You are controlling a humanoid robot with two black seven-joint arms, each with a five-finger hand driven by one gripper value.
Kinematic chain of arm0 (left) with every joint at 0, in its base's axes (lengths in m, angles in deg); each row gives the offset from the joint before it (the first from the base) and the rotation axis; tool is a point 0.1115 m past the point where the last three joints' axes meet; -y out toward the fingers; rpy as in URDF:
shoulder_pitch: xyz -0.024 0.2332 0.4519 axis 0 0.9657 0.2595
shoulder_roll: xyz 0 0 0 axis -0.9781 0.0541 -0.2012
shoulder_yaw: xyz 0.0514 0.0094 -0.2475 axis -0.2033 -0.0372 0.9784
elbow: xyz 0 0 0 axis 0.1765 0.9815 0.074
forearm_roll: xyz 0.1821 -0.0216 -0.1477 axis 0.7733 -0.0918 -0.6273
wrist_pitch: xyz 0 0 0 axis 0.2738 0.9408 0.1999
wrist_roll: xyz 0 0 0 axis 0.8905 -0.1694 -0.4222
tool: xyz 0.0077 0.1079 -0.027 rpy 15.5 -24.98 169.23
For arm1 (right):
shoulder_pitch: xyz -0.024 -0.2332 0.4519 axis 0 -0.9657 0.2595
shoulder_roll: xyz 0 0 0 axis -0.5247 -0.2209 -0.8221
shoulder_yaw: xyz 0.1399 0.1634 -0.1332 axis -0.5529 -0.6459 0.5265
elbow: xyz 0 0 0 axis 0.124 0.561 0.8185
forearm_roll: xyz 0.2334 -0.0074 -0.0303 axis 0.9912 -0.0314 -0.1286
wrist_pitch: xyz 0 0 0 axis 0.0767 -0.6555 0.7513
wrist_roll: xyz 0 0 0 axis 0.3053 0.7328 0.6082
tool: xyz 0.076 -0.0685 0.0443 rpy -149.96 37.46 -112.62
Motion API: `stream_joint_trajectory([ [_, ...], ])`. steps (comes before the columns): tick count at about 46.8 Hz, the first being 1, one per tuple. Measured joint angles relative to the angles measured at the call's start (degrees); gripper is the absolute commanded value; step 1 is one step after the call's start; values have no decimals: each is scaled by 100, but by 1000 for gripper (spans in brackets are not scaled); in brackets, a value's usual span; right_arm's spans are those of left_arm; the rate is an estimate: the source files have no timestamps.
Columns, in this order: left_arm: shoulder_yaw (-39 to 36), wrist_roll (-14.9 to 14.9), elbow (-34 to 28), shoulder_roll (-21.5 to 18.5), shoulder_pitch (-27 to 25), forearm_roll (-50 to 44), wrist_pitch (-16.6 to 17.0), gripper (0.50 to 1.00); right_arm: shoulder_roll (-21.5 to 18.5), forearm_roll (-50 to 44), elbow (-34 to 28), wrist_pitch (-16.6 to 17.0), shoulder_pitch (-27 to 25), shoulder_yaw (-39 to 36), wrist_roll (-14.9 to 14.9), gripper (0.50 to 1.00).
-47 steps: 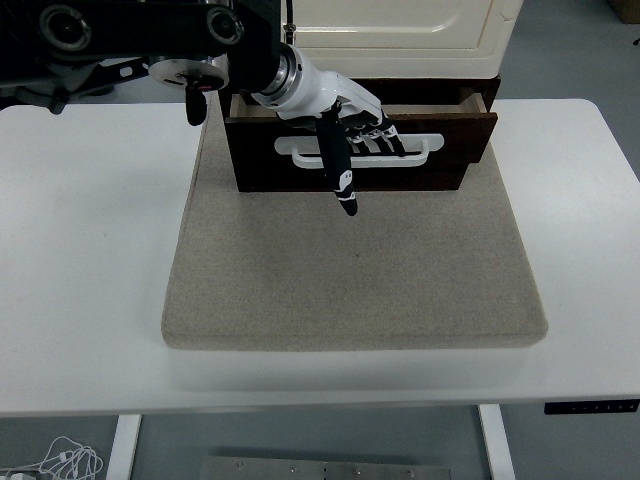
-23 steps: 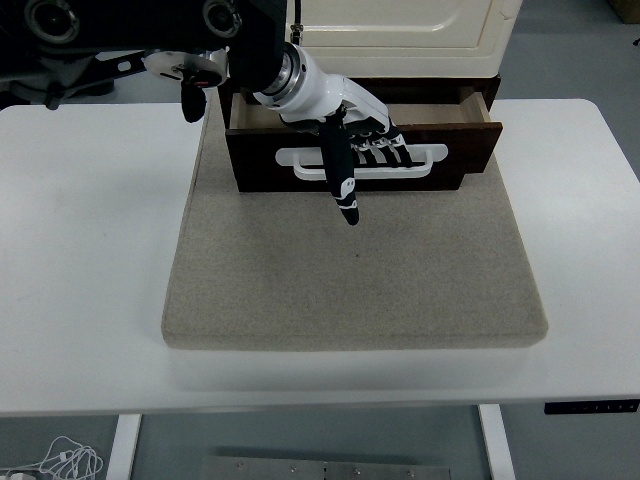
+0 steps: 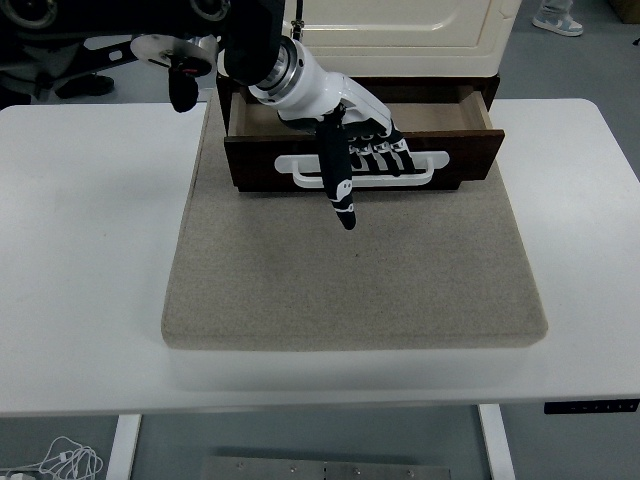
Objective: Open the drawer under the combination cabinet
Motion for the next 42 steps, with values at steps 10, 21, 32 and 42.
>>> stream_joint_trajectory([
  [10,14,-2,-126,-113,-47,-5,-233,1000,0,0,-1,0,0,0,0,926],
  [21,690,37,-168,-271,-55,-109,-459,1000,0,0,-1,0,1,0,0,926],
  [32,2031,144,151,-352,77,-366,-517,1000,0,-1,-1,0,0,0,0,926],
  [42,3526,432,865,-346,214,-366,-510,1000,0,-2,-1,0,1,0,1,926],
])
